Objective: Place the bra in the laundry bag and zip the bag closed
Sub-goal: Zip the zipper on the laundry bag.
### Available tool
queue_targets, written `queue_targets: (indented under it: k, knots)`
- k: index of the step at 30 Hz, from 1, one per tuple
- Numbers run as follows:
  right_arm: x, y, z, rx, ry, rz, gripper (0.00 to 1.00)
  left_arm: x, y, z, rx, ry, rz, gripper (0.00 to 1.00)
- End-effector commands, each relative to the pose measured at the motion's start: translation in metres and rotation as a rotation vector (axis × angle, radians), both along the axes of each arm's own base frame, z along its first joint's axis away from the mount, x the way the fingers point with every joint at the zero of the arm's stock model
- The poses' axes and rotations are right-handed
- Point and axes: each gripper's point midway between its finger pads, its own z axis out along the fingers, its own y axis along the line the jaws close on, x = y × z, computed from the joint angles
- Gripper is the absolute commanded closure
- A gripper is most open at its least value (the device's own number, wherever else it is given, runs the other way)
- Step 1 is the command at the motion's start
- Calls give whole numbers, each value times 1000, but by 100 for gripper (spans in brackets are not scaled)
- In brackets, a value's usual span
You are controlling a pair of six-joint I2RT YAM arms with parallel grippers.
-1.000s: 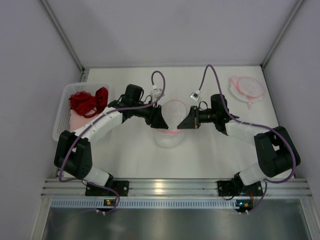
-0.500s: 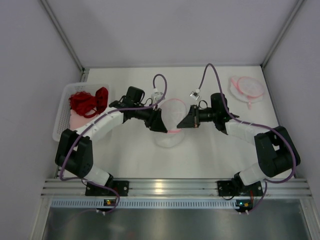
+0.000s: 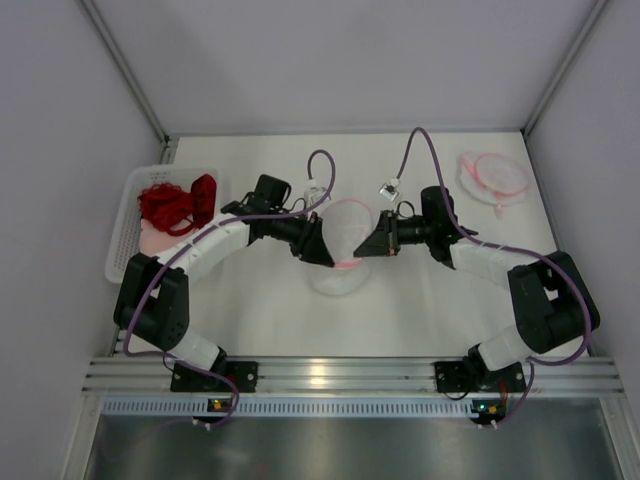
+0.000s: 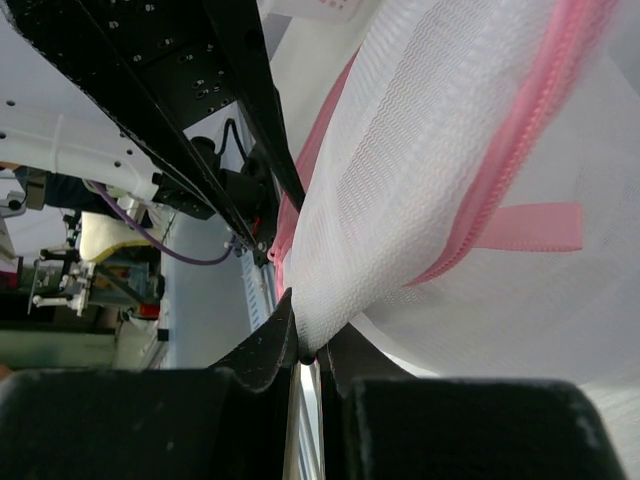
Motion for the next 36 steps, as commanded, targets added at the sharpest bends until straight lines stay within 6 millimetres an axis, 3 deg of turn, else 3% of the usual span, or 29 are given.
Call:
queue_targets:
  k: [1, 5, 11, 25, 32, 36]
  knots:
    - [11, 9, 21, 36, -97, 9, 100, -9, -2, 8, -53, 16, -44, 64]
    - [13, 10, 19, 30, -87, 0, 100, -11, -3, 8, -60, 27, -51, 69]
    - [17, 10, 20, 31, -72, -16, 100, -9, -3, 5, -49, 32, -41, 68]
    - [17, 10, 24, 46, -56, -24, 100, -5, 1, -18, 33, 48, 2, 72]
    - [18, 10, 28, 61, -50, -29, 100, -4, 1, -24, 45, 53, 5, 69]
    - [17, 10, 28, 65, -43, -28, 100, -9, 1, -23, 32, 60, -12, 59]
